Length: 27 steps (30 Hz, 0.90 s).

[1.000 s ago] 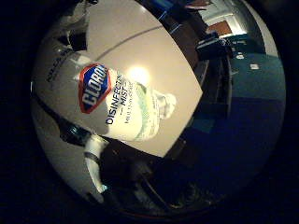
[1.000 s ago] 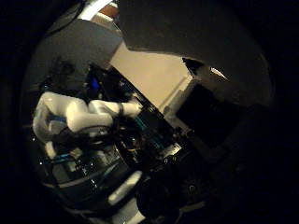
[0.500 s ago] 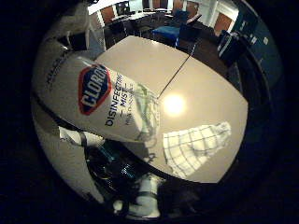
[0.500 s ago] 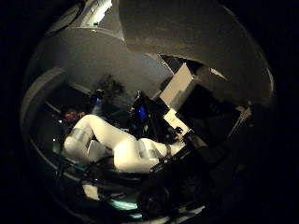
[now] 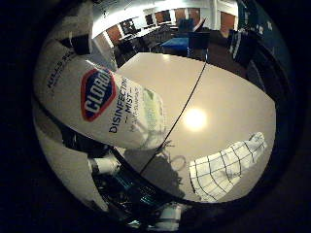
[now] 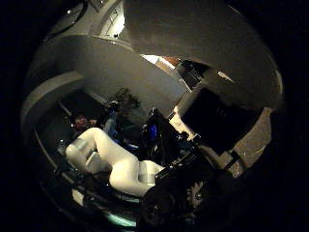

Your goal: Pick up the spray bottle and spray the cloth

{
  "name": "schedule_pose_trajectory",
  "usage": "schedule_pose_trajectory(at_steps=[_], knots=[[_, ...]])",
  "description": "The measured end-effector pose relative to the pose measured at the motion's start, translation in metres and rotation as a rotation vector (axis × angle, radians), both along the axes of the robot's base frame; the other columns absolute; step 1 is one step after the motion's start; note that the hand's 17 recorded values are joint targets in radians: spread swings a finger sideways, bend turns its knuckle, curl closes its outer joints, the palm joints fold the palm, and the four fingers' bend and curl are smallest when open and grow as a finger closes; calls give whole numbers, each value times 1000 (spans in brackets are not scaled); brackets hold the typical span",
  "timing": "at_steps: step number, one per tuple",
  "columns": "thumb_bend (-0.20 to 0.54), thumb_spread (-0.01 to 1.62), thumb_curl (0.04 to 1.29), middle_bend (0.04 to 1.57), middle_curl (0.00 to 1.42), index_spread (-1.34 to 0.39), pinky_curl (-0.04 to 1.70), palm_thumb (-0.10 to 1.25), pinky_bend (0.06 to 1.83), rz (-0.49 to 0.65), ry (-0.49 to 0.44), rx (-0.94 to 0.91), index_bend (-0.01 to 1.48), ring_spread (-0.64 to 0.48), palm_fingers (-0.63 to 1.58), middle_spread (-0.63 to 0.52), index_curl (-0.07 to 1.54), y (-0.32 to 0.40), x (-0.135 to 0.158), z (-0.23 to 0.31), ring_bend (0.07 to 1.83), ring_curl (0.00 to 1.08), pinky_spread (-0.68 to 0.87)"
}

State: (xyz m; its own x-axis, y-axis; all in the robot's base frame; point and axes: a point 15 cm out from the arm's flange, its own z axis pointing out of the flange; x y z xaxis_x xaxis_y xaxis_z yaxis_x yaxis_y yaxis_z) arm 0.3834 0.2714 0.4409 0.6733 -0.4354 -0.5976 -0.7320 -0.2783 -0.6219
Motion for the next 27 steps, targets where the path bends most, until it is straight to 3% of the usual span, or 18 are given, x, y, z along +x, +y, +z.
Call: schedule_pose_trajectory(at_steps=[17,27], knots=[[-16,843,836,1309,578,-220,798,1012,1135,-188,127,154,1103,-164,1244,-103,663,-74,85,-64,1441,520,-245],[-16,843,836,1309,578,-217,803,1012,1133,-256,177,155,1103,-164,1244,-103,666,-123,110,-117,1441,520,-239]])
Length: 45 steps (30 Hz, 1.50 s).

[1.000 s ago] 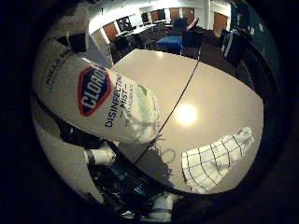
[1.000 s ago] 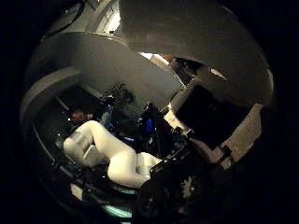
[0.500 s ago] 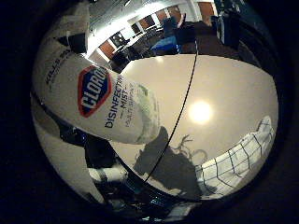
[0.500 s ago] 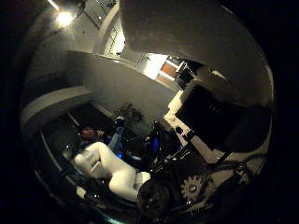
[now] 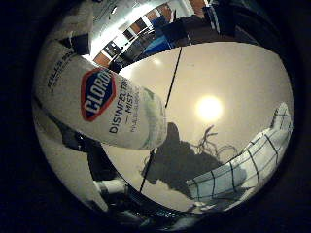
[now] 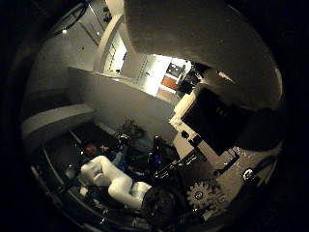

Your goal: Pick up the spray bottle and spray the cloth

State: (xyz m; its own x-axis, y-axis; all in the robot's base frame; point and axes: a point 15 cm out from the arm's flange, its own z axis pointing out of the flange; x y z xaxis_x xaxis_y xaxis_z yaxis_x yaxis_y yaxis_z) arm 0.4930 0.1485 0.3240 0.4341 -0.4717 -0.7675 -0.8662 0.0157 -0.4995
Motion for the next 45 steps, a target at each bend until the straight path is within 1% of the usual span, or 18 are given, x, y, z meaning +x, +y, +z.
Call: schedule_pose_trajectory(at_steps=[11,19,23,26,29,32,33,35,37,38,40,44,45], knots=[[-17,835,840,1309,578,-207,805,1004,1132,22,78,44,1101,-163,1244,-103,670,-1,3,-54,1437,521,-233],[-18,842,842,1309,578,-206,806,992,1130,63,91,54,1100,-164,1244,-103,671,8,1,-71,1435,523,-245],[-25,837,833,1300,575,-205,797,955,1126,78,83,50,1090,-162,1235,-103,669,11,-2,-75,1428,520,-255],[-37,812,787,1239,558,-217,761,868,1110,90,81,44,988,-168,1205,-102,645,12,-5,-82,1411,509,-288],[-38,802,737,1172,540,-242,712,820,1105,104,77,36,786,-177,1146,-124,610,14,-7,-86,1393,493,-349],[-36,813,684,1091,520,-277,664,794,1108,121,73,17,616,-206,1132,-143,585,13,-10,-90,1315,466,-405],[-34,820,667,1066,514,-302,653,792,1135,125,72,14,484,-217,1081,-154,560,12,-10,-90,1308,464,-423],[-34,840,641,1007,502,-341,633,784,1147,126,70,11,358,-228,1066,-165,540,12,-10,-90,1289,458,-445],[-32,876,609,900,487,-396,617,775,1176,129,62,8,197,-243,984,-193,512,11,-10,-91,1259,457,-466],[-29,894,592,845,478,-416,609,775,1192,131,61,4,161,-248,955,-212,497,9,-11,-91,1244,454,-472],[-33,937,560,765,473,-436,605,753,1225,139,63,-8,137,-265,805,-235,466,7,-13,-94,1233,459,-482],[-32,994,490,647,469,-437,574,707,1184,144,60,-24,175,-285,520,-238,431,2,-14,-94,1192,457,-453],[-30,998,479,621,466,-426,566,702,1145,144,58,-22,195,-276,424,-227,439,2,-15,-93,1159,454,-411]])
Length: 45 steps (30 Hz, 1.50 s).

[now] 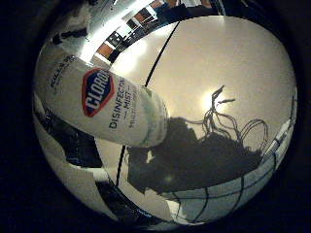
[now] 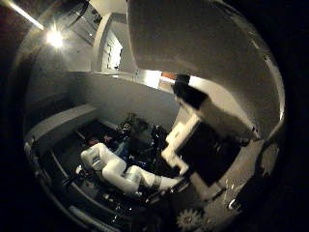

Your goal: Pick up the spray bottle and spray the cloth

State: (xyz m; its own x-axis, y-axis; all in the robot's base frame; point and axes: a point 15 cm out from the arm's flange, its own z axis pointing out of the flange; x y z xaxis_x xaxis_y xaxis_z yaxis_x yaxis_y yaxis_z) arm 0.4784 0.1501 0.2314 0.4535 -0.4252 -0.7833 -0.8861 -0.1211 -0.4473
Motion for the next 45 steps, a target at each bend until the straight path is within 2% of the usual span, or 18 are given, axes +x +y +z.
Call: schedule_pose_trajectory(at_steps=[2,3,9,16,18,22,27,45], knots=[[-28,1005,462,599,465,-409,549,694,1084,8,-2,9,230,-251,321,-208,450,0,-3,5,1079,434,-325],[-28,1007,450,589,463,-395,529,691,1030,11,-6,11,247,-237,264,-192,453,1,-3,7,1032,418,-235],[-26,1006,416,527,445,-355,457,684,949,26,-41,-14,262,-169,223,-135,452,-2,-6,21,922,380,67],[-26,1013,395,488,434,-334,366,675,840,50,-77,-60,250,-114,209,-108,444,-5,-12,30,817,349,240],[-26,1014,391,442,420,-324,343,675,812,43,-50,-58,262,-70,174,-75,447,-7,-21,21,752,332,290],[-25,1015,388,303,372,-292,308,676,792,7,-38,-62,212,52,116,21,429,-24,-29,19,656,292,358],[-26,1015,389,216,343,-281,280,672,770,-9,-48,-91,170,140,105,94,382,-39,-31,22,595,262,390],[-25,1015,389,193,318,-335,245,672,766,-93,-93,-150,161,179,94,164,293,-80,-46,50,589,250,401]])
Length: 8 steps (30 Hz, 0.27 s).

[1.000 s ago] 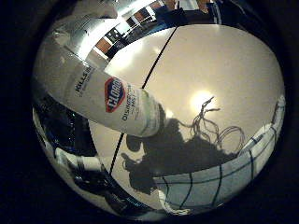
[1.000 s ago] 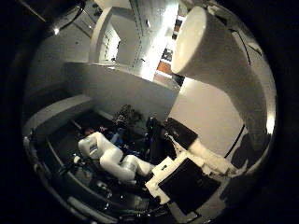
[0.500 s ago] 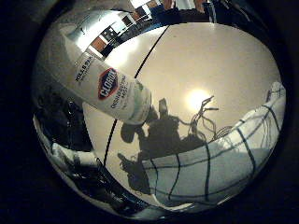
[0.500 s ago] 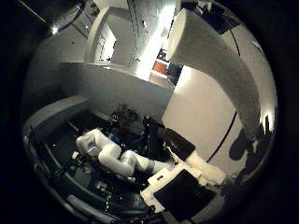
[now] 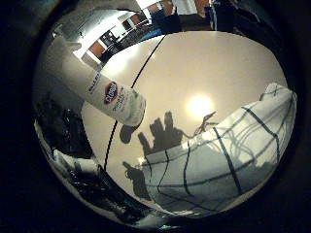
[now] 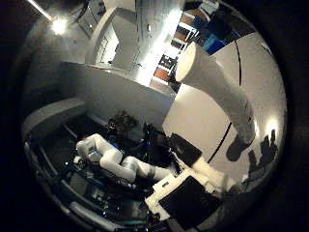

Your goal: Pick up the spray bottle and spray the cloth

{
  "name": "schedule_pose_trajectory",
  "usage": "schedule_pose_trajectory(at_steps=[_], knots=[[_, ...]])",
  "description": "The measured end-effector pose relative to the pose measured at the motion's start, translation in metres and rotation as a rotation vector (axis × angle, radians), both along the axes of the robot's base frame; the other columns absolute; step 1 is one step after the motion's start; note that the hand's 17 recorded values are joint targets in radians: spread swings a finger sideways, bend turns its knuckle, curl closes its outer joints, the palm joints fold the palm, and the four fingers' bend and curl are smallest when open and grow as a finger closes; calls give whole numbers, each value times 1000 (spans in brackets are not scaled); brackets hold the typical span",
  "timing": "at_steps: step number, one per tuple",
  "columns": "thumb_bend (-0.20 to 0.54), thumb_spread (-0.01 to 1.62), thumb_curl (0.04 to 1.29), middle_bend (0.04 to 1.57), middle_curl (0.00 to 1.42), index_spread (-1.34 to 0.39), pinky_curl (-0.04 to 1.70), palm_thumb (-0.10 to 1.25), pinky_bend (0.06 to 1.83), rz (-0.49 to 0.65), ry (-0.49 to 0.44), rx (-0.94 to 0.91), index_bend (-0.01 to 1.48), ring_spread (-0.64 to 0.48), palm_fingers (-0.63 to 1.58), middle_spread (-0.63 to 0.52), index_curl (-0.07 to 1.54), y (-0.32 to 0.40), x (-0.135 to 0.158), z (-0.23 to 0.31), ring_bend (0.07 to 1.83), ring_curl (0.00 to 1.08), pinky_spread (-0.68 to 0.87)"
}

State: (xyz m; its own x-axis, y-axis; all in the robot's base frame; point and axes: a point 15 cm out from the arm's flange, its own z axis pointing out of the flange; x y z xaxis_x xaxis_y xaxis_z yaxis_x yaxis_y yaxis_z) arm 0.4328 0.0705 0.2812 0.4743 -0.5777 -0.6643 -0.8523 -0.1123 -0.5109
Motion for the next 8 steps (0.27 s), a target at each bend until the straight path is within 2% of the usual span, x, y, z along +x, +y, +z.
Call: schedule_pose_trajectory(at_steps=[8], knots=[[-25,1015,389,192,316,-320,232,675,753,-28,-40,-39,168,180,113,168,296,-10,-16,22,584,242,404]])
